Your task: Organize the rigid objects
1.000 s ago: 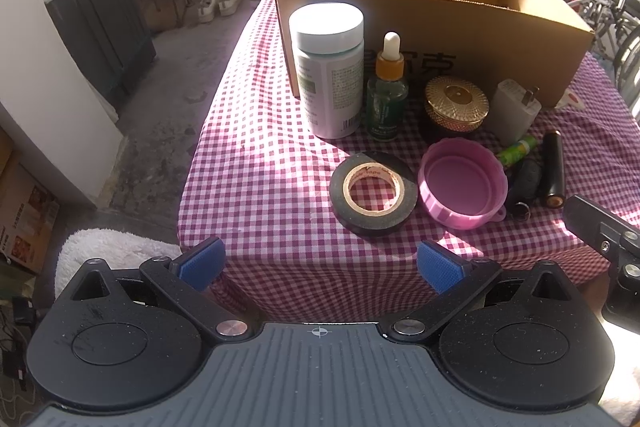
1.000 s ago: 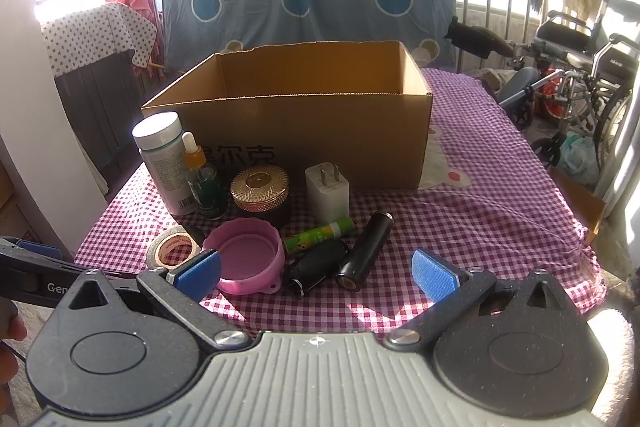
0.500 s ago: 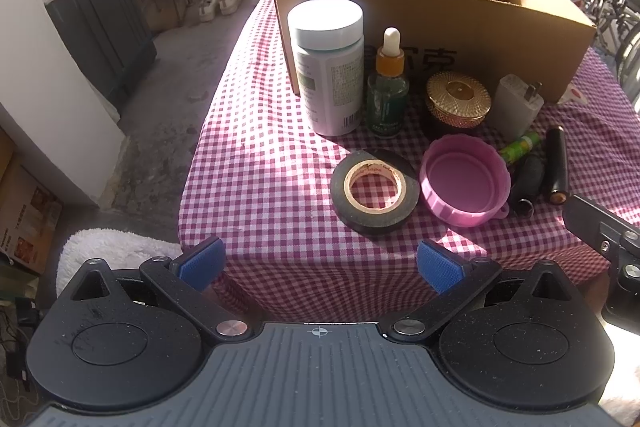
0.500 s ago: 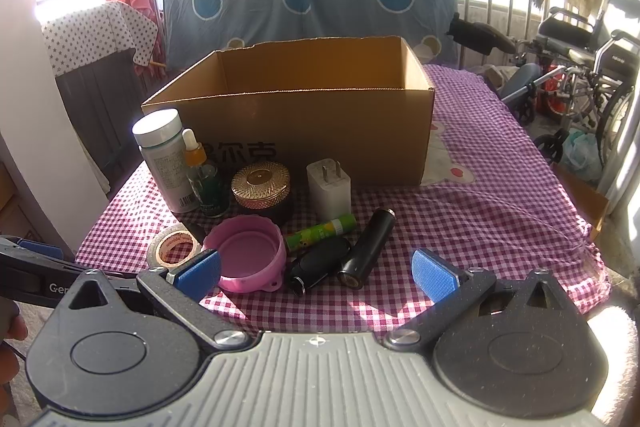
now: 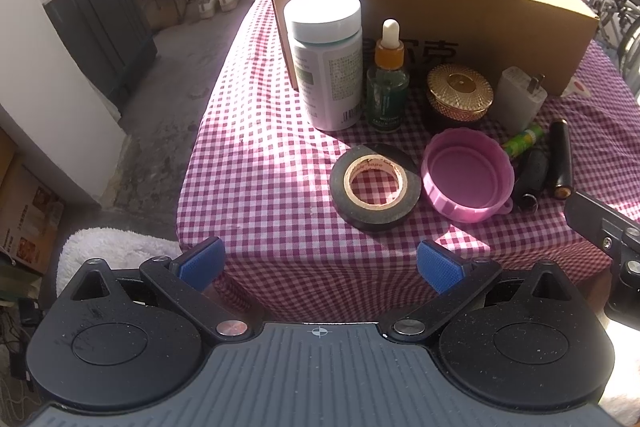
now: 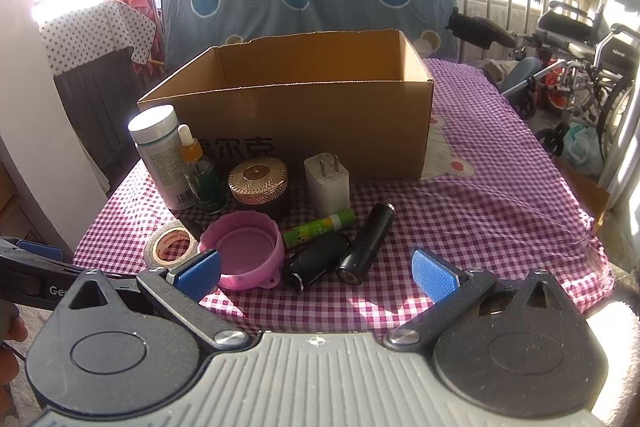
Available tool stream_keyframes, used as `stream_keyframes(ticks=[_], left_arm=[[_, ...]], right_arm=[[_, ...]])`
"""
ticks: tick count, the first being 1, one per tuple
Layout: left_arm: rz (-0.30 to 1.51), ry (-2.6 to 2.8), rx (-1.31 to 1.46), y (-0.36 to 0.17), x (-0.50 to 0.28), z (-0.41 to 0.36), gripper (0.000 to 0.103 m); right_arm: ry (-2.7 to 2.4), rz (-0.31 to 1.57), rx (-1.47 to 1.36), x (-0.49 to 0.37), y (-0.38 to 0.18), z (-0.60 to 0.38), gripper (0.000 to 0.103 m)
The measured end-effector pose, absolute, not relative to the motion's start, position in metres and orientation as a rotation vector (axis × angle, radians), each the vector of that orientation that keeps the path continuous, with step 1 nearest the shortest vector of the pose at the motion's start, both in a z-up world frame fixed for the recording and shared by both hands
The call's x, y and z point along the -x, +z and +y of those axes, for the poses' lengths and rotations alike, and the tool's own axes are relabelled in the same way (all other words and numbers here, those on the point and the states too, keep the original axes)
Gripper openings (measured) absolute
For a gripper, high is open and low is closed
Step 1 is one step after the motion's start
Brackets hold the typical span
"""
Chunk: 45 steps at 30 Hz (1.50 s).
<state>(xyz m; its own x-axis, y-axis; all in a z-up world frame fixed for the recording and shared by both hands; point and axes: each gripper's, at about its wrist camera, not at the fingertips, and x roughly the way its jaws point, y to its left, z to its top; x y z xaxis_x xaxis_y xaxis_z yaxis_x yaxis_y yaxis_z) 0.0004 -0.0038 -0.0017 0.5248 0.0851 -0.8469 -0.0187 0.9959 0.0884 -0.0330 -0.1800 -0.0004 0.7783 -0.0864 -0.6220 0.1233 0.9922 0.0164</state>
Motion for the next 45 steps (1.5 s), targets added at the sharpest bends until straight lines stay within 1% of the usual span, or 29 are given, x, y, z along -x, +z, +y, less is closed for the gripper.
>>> stream_keyframes(ticks=[25,37,40,42,44,45], left_arm=[[1.07,0.015,-0.113,-0.019,-0.02,-0.027,0.102],[0.931,-0.321,-0.185,-0.013,-0.018,-0.078,0.102],[0.882,-0.413,-0.178,-0.008,-0.018,-0.09,0.101],[0.866,-0.463,-0.172,-0.007,-0.02,-0.097,0.097],[0.865,-0.495,-0.172,-0.006,-0.026,-0.104,0.096],[0.865,-0.505,-0.174,-0.007,-0.028,-0.106,0.095]], right_arm=[[-0.168,0.71,-0.115,0.024,-0.015,-0.211,0.103],[-0.284,0.647,-0.171,0.028,-0.009,-0.263,0.103],[-0.255,0.652,-0.177,0.018,-0.011,-0.269,0.099],[-0.226,0.666,-0.179,0.008,-0.012,-0.272,0.095],[-0.192,0.696,-0.183,-0.005,-0.016,-0.275,0.082],[-0.178,0.714,-0.184,-0.012,-0.017,-0.276,0.078]])
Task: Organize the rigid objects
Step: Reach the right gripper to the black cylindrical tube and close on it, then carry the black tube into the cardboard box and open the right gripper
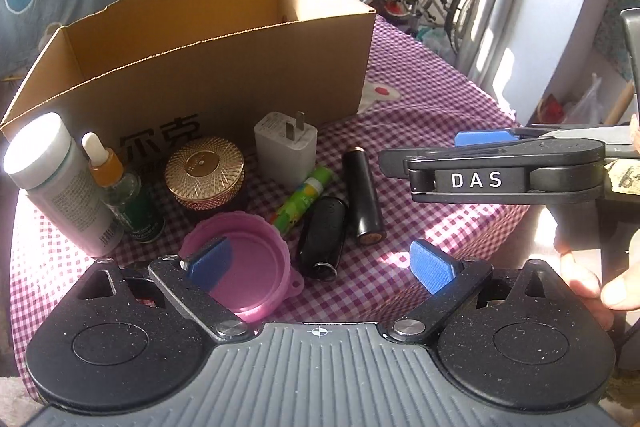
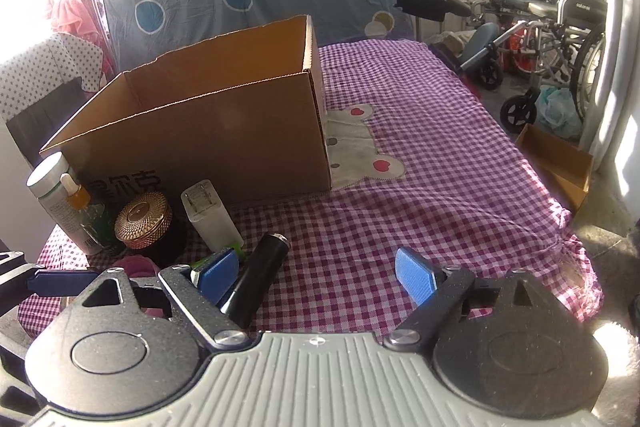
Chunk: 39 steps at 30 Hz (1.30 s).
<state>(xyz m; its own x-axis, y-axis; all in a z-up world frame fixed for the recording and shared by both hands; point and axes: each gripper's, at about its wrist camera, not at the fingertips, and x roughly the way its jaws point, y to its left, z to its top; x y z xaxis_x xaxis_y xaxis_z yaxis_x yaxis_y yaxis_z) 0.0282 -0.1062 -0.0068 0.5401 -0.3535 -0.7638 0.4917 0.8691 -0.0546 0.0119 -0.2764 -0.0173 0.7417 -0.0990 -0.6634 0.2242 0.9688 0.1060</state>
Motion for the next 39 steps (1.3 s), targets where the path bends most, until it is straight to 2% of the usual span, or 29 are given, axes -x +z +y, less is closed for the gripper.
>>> stream_keyframes(ticks=[2,4,6,9,10,12,19,32,39], left_arm=[[0.876,-0.513,-0.184,-0.009,-0.034,-0.113,0.091],[0.894,-0.523,-0.183,-0.011,-0.035,-0.116,0.082],[0.912,-0.539,-0.171,-0.013,-0.037,-0.118,0.077],[0.924,-0.554,-0.172,-0.015,-0.039,-0.123,0.072],[0.925,-0.56,-0.175,-0.016,-0.04,-0.125,0.068],[0.931,-0.571,-0.178,-0.016,-0.04,-0.129,0.064],[0.977,-0.651,-0.175,-0.023,-0.045,-0.15,0.062],[1.007,-0.718,-0.229,-0.033,-0.053,-0.195,0.061],[1.01,-0.656,-0.285,-0.041,-0.059,-0.207,0.06]], right_arm=[[-0.147,0.756,-0.182,-0.027,-0.022,-0.277,0.068],[-0.109,0.78,-0.174,-0.038,-0.024,-0.276,0.067],[-0.068,0.813,-0.156,-0.048,-0.027,-0.272,0.063],[-0.038,0.854,-0.134,-0.057,-0.033,-0.267,0.053],[-0.031,0.863,-0.13,-0.059,-0.035,-0.267,0.046],[-0.022,0.864,-0.131,-0.058,-0.037,-0.268,0.043],[-0.038,0.87,-0.18,-0.046,-0.032,-0.285,0.028],[-0.017,0.904,-0.526,-0.031,-0.032,-0.339,0.023],[0.0,0.911,-0.605,-0.024,-0.034,-0.348,0.023]])
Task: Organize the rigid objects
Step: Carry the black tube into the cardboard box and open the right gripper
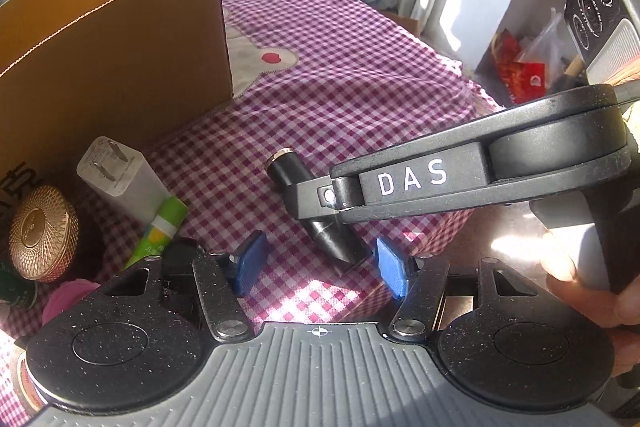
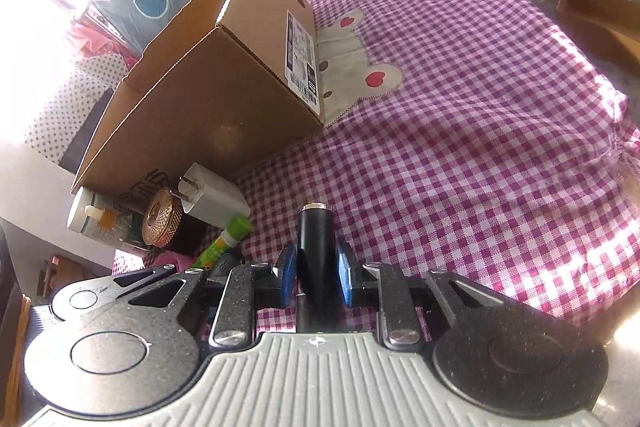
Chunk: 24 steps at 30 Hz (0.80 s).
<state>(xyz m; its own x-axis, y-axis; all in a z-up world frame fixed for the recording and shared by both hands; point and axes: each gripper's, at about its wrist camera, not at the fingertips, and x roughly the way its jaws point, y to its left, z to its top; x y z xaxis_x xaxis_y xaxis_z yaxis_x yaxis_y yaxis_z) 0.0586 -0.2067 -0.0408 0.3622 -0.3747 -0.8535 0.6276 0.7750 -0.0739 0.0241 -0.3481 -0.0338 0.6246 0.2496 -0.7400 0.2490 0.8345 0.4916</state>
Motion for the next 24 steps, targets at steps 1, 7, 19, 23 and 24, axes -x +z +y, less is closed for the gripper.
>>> stream_keyframes(ticks=[1,7,19,23,24], left_arm=[[1.01,-0.653,-0.288,-0.041,-0.059,-0.208,0.06],[0.994,-0.624,-0.308,-0.041,-0.062,-0.214,0.05],[0.963,-0.6,-0.311,-0.031,-0.055,-0.214,0.036],[0.908,-0.597,-0.29,-0.012,-0.049,-0.205,0.036],[0.891,-0.592,-0.284,-0.006,-0.047,-0.202,0.036]], right_arm=[[0.002,0.912,-0.61,-0.024,-0.034,-0.349,0.023],[0.022,0.906,-0.635,-0.023,-0.035,-0.351,0.023],[0.028,0.882,-0.672,-0.018,-0.03,-0.345,0.024],[0.032,0.84,-0.634,-0.015,-0.008,-0.334,0.024],[0.036,0.83,-0.625,-0.015,-0.002,-0.331,0.024]])
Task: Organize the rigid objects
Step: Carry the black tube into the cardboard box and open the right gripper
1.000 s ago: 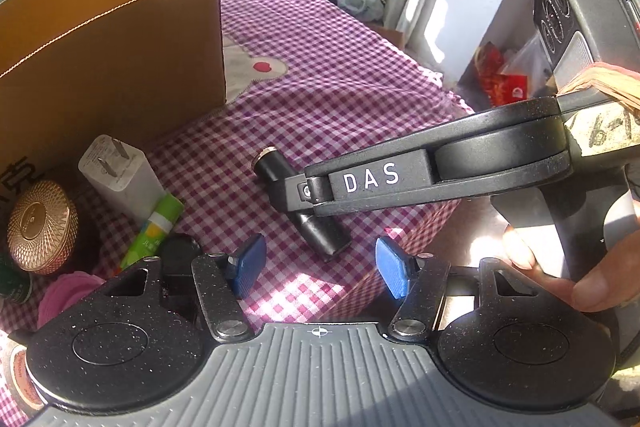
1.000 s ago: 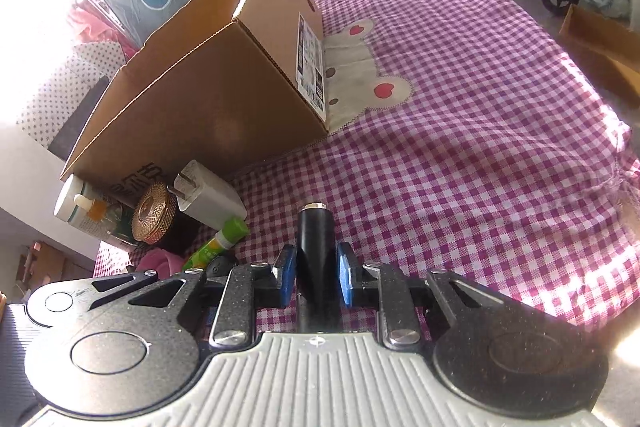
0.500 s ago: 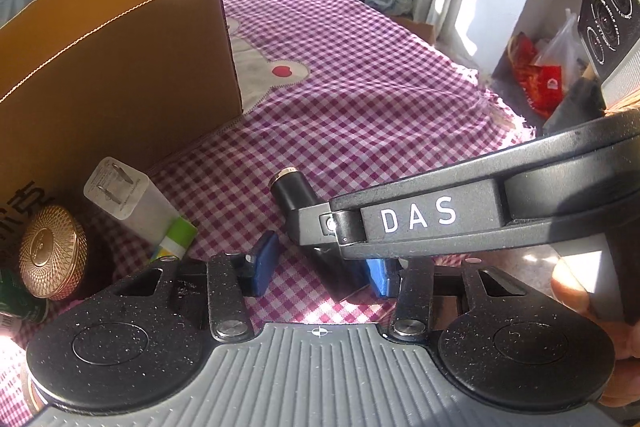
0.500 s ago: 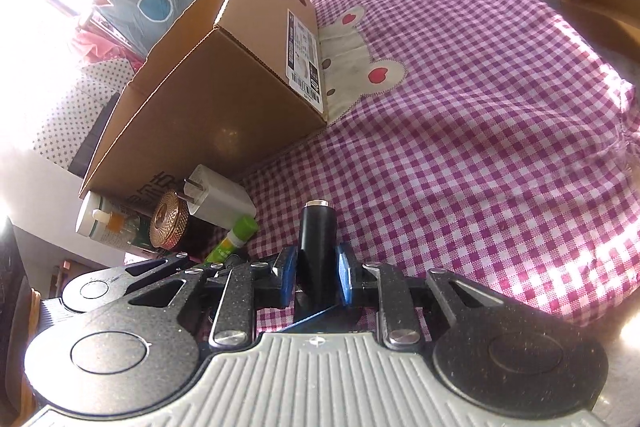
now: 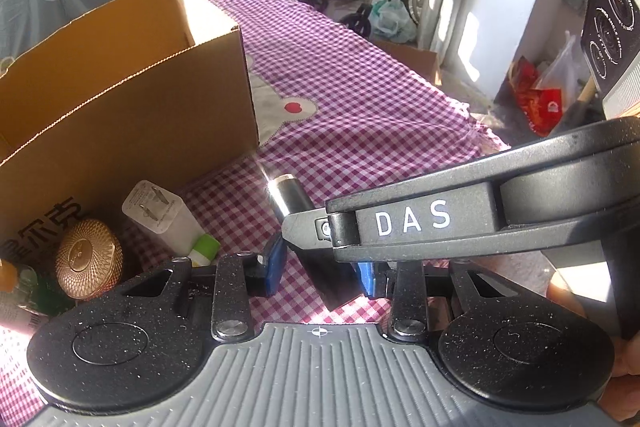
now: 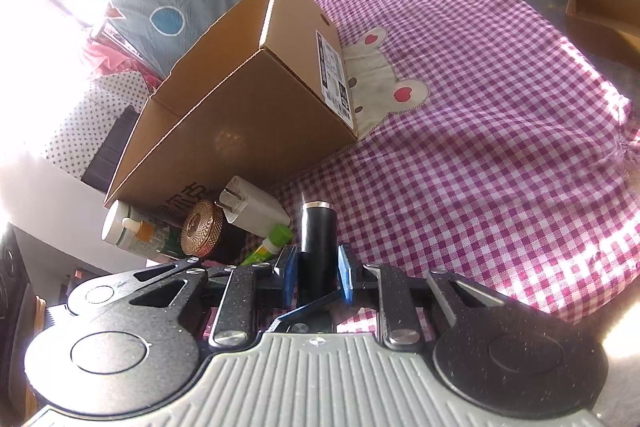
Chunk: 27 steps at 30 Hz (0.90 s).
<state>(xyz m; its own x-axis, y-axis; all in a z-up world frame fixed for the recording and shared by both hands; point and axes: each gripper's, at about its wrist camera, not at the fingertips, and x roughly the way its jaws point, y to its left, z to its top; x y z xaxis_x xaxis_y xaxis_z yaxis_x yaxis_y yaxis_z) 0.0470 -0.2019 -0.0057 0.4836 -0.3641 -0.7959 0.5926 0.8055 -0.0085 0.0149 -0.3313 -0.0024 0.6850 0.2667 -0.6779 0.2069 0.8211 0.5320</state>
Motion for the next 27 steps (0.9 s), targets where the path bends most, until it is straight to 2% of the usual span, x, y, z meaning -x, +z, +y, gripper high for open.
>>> stream_keyframes(ticks=[8,14,19,27], left_arm=[[0.741,-0.504,-0.233,0.051,-0.045,-0.16,0.036],[0.694,-0.409,-0.182,0.084,-0.072,-0.117,0.036],[0.779,-0.373,-0.133,0.092,-0.132,-0.082,0.036],[0.982,-0.288,-0.124,0.055,-0.22,-0.046,0.036]], right_arm=[[0.132,0.721,-0.512,-0.038,0.058,-0.288,0.024],[0.242,0.704,-0.427,-0.096,0.09,-0.247,0.024],[0.316,0.804,-0.421,-0.178,0.093,-0.223,0.024],[0.353,1.058,-0.508,-0.303,0.043,-0.203,0.023]])
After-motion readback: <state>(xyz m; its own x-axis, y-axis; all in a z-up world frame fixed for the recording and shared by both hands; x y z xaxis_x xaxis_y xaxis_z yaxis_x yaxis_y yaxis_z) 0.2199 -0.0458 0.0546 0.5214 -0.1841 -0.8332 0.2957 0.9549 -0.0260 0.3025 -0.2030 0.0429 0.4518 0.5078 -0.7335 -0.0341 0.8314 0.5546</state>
